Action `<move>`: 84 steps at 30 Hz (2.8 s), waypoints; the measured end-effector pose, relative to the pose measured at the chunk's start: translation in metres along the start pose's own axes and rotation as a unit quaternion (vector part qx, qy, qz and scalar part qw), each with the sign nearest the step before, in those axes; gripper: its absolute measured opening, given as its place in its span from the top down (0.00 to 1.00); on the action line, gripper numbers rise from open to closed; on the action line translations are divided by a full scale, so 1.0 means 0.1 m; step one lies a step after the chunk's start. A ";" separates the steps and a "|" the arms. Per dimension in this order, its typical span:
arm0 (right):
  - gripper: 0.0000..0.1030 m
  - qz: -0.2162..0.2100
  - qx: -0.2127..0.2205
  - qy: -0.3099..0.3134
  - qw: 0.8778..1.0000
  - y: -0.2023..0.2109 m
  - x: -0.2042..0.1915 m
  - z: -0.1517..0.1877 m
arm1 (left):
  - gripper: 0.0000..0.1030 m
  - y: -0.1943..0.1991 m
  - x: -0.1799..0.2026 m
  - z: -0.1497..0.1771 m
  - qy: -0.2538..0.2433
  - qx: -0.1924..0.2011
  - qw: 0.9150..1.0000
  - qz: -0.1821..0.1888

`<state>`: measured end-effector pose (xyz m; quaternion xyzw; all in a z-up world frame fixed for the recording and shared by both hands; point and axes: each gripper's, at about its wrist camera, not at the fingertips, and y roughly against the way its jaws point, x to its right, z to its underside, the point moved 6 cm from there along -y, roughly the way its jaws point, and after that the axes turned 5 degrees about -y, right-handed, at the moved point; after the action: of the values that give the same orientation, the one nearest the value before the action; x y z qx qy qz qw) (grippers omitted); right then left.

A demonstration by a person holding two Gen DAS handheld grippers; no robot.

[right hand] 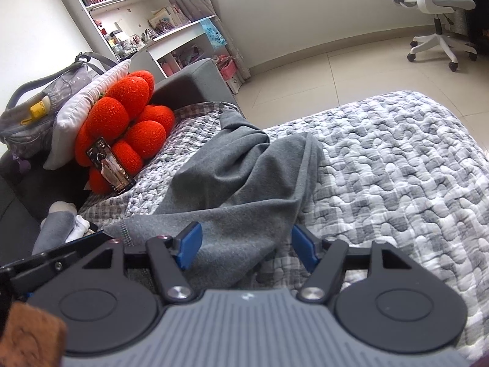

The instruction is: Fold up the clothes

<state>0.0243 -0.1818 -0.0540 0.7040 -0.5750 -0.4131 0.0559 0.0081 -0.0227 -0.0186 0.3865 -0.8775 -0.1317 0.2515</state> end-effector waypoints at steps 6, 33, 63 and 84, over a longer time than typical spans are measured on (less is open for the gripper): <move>0.33 -0.004 0.007 -0.009 1.000 -0.06 -0.06 -0.06 | 0.30 0.07 -0.02 -0.04 0.001 0.003 1.000 0.012; 0.33 -0.011 -0.023 0.028 0.999 -0.31 -0.36 0.15 | 0.22 -0.02 -0.99 0.11 0.121 -0.042 0.972 -0.196; 0.95 0.055 0.060 0.076 0.994 0.19 -0.20 0.02 | 0.97 -0.09 -1.11 0.20 0.146 -0.027 0.955 -0.257; 0.92 0.151 0.102 -0.029 0.983 0.60 0.83 -0.21 | 0.97 0.14 -1.19 0.14 0.128 -0.005 0.943 -0.307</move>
<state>-0.0082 -0.2811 -0.0505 0.5988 -0.7151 -0.3595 0.0293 0.0602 0.0756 -0.0642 0.6490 -0.6764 -0.1568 0.3110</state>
